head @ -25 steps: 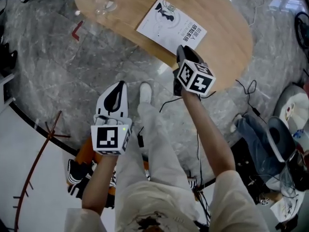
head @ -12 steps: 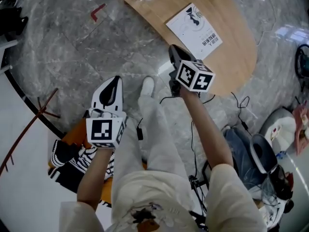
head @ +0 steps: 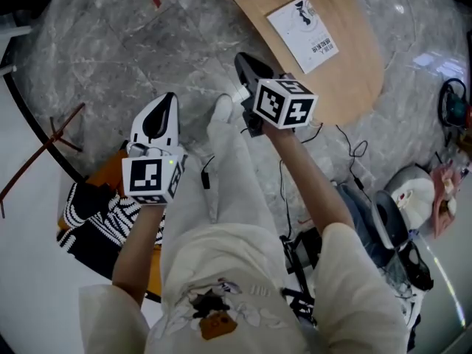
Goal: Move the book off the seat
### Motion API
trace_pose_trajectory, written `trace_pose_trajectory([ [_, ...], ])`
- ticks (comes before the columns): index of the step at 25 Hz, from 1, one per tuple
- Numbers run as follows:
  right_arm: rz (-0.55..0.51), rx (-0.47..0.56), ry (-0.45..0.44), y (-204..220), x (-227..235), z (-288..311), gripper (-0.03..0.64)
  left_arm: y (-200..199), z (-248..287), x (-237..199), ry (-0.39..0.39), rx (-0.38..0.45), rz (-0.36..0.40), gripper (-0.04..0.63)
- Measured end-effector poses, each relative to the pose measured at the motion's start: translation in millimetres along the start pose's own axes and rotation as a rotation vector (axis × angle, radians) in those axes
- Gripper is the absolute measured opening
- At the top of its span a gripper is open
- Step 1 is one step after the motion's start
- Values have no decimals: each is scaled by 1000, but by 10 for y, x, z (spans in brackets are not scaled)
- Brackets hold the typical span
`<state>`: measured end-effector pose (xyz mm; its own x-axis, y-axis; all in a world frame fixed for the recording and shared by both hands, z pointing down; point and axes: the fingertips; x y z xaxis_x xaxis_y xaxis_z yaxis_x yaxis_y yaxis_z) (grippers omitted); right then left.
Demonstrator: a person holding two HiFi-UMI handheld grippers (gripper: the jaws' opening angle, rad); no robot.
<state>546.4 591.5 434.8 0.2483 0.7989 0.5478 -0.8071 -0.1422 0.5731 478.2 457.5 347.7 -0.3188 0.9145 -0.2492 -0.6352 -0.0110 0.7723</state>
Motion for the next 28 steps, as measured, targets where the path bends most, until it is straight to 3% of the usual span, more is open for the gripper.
trace_pose_trajectory([
  [15, -165, -46, -191, 404, -2081, -684, 6, -90, -1544, -60, -10, 88, -21, 8],
  [28, -225, -64, -312, 848, -3307, -1608, 6, -83, -2925, 28, -45, 192, -54, 8],
])
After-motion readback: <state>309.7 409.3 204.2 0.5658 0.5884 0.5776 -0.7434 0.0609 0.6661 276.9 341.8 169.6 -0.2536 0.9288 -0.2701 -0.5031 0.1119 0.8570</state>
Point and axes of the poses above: the fingertips, and each gripper's own axes: z forward along the fingers, x to its right, y out of its underside, and after that the axes turned 3 degrees about -z, right-handed
